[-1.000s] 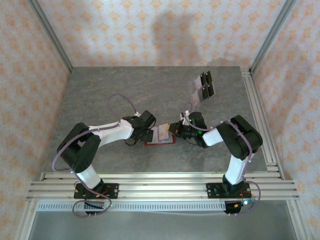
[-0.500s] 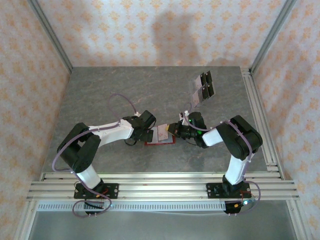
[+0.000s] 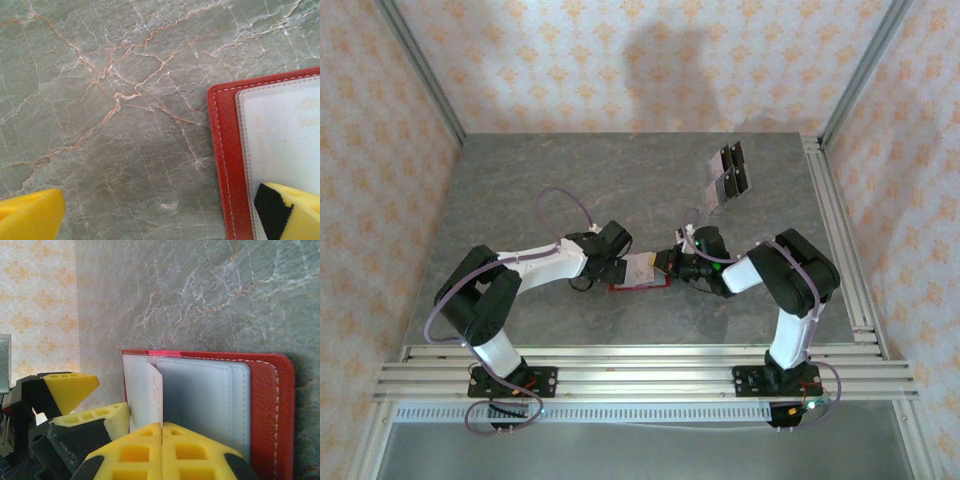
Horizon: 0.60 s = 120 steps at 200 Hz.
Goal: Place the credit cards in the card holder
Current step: Insert the credit card into the card slot.
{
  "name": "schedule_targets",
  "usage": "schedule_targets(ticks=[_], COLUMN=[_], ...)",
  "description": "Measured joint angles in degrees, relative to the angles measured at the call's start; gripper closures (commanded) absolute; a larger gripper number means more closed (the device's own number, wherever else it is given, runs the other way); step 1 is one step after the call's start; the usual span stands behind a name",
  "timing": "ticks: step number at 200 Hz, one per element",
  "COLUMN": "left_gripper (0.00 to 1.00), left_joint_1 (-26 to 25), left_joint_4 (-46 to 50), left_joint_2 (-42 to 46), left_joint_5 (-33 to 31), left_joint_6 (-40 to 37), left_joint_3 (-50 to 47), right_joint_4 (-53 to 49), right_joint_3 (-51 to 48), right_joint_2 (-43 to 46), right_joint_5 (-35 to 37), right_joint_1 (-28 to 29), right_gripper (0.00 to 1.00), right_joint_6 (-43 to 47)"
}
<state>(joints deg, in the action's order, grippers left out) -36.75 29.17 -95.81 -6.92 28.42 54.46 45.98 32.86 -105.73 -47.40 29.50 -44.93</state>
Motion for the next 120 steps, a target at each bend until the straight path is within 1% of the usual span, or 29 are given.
schedule_targets(ticks=[120], left_gripper=[0.0], left_joint_1=[0.0], left_joint_4=[0.09], left_joint_2=[0.0], left_joint_5=[0.0], left_joint_6=[0.0], left_joint_3=[0.04], right_joint_4=[2.36], right_joint_3=[0.63], right_joint_2=[-2.03], right_joint_5=[-0.2], right_joint_1=[0.7], right_gripper=[1.0], right_joint_6=[0.11])
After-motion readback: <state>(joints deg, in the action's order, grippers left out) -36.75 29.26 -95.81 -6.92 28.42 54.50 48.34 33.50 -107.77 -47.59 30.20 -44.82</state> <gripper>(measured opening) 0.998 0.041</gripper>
